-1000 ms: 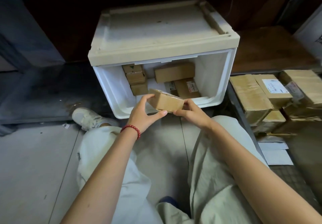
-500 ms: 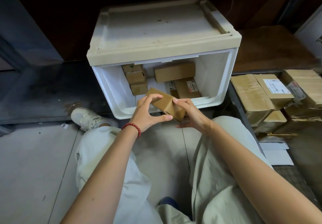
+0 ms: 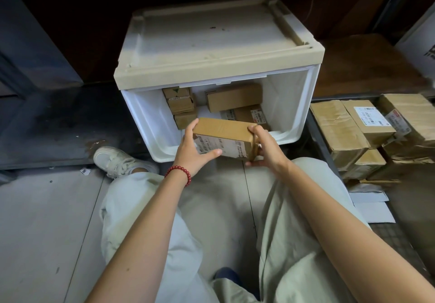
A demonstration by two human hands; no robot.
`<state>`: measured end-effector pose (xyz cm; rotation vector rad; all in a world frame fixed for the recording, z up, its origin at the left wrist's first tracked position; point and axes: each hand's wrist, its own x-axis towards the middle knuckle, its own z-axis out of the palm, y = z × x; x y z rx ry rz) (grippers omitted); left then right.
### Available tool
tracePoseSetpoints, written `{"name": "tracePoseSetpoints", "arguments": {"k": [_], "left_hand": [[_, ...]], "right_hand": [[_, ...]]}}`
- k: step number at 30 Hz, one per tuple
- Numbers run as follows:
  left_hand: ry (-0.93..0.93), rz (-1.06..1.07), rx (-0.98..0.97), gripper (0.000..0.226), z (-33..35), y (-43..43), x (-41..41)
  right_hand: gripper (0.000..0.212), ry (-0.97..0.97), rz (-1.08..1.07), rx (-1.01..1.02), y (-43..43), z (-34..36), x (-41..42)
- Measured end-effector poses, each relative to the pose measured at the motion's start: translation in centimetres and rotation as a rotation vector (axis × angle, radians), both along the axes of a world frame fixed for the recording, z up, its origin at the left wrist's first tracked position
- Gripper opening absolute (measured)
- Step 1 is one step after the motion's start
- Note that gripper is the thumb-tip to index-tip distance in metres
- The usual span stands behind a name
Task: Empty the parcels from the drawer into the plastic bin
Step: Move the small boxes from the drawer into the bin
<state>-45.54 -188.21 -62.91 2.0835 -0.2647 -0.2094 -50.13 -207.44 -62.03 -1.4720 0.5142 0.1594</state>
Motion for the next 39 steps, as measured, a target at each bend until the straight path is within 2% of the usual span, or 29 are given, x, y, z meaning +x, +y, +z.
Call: {"name": "tracePoseSetpoints", "arguments": {"k": [4, 7, 10, 15, 19, 22, 26, 30, 33, 35, 39], "left_hand": [[0.042, 0.023, -0.088, 0.105, -0.1, -0.3, 0.0], [0.046, 0.023, -0.16, 0.114, -0.1, -0.3, -0.1], [-0.043, -0.004, -0.132, 0.119, 0.0, -0.2, -0.1], [-0.109, -0.081, -0.108, 0.099, 0.0, -0.1, -0.1], [-0.105, 0.008, -0.068, 0.081, -0.1, -0.1, -0.1], [-0.059, 0.102, -0.035, 0.078, 0.0, -0.4, -0.1], [-0.065, 0.148, -0.031, 0.075, 0.2, -0.5, -0.2], [-0.069, 0.027, -0.013, 0.094, 0.4, -0.5, -0.3], [-0.105, -0.102, 0.043, 0.112, 0.8, -0.4, -0.5], [-0.132, -0.136, 0.051, 0.106, 1.4, -0.8, -0.9], [-0.125, -0.106, -0.038, 0.081, 2.8, -3.0, -1.5]], "right_hand": [[0.028, -0.024, -0.013, -0.006, 0.1, 0.0, 0.0], [0.042, -0.001, -0.026, -0.01, -0.1, -0.1, 0.2], [0.048, 0.032, -0.06, -0.011, -0.3, -0.5, 0.5], [0.05, 0.063, -0.051, -0.032, -0.4, -0.7, 0.5], [0.056, -0.025, 0.002, -0.049, -0.3, -0.5, 0.4], [0.044, -0.086, 0.059, -0.098, -0.4, -0.5, 0.4], [0.049, -0.126, 0.099, -0.164, -0.6, -1.0, 0.3], [0.059, -0.176, 0.078, -0.208, -1.0, -1.4, 0.1], [0.065, -0.198, 0.031, -0.148, -1.9, -0.9, -0.4], [0.07, -0.218, 0.01, -0.133, -3.0, 0.1, -0.9], [0.083, -0.252, 0.115, -0.249, -5.6, 2.0, -2.7]]}}
